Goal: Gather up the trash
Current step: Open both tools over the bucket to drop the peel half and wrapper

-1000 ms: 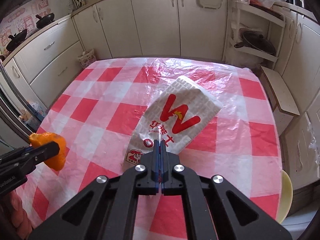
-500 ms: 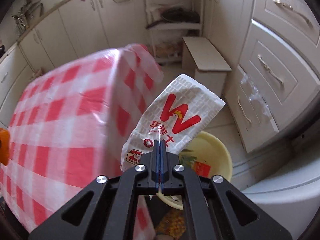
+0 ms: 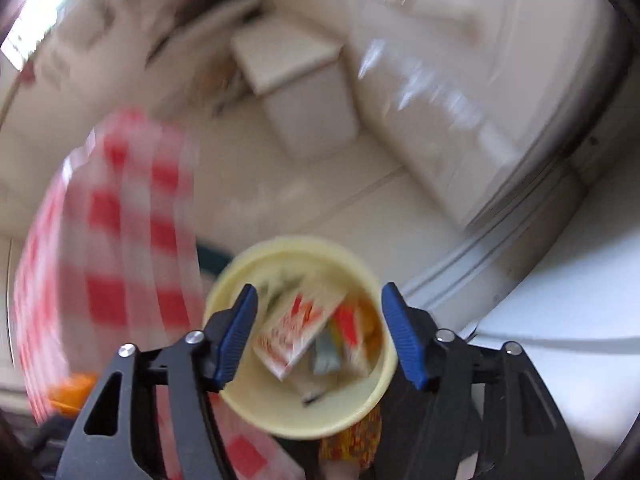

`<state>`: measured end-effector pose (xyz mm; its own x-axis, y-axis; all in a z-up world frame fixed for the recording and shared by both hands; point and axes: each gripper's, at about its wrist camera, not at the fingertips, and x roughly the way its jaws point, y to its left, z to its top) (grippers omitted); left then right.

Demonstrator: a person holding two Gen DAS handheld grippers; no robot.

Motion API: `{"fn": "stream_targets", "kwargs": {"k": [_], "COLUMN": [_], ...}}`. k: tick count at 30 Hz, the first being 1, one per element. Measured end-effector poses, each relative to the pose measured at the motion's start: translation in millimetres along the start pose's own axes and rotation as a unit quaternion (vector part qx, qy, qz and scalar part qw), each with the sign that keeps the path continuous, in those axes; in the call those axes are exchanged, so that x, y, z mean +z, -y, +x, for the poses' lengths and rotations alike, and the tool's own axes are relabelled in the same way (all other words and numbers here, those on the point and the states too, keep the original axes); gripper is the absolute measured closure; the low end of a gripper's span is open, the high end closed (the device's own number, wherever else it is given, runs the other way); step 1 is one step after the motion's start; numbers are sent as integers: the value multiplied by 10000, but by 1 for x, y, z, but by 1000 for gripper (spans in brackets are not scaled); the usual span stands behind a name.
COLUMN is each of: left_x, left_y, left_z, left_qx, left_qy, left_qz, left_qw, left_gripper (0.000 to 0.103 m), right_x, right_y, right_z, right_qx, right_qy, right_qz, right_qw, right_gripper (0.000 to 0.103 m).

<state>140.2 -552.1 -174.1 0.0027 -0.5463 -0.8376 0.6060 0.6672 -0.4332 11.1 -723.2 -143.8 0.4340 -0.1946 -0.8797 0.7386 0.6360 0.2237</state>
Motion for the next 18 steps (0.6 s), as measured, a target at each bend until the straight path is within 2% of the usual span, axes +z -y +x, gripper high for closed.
{"fn": "stream_targets", "kwargs": {"k": [4,6,8,9,11,14,15,17,18], "left_x": [6,9,9,7,5,-7,-14,-32,-45], "left_y": [14,17,18,19,23,21,19,16,13], "left_z": [47,64,62,54,38,-11,-33,-80,-106], "left_qx": [228,408,490,486,556,728,839,1162,1292], "left_qy": [-482,-607,-621,-546,-333,85,284,743,996], "left_qz": [-50,-47,-46,-29,51,237,329,492,555], "left_qw": [9986,9973,9969,9973,9979,9970,9955,9892,9850], "left_gripper": [74,66,59,57,45,38,35,23,21], "right_x": [22,23,25,24,24,28,25,11,1], "right_y": [6,3,-3,-5,-8,-12,-15,-24,-30], "right_z": [-63,-83,-92,-94,-97,-106,-111,-126,-136], "right_qx": [318,445,534,542,540,512,486,399,361], "right_qy": [1063,1432,1643,1732,1808,1948,2006,2181,2296], "right_qz": [264,208,106,39,-68,-114,-152,-283,-377], "right_qw": [9935,9885,9849,9834,9820,9794,9784,9747,9719], "right_gripper": [24,23,22,22,21,21,20,18,13]}}
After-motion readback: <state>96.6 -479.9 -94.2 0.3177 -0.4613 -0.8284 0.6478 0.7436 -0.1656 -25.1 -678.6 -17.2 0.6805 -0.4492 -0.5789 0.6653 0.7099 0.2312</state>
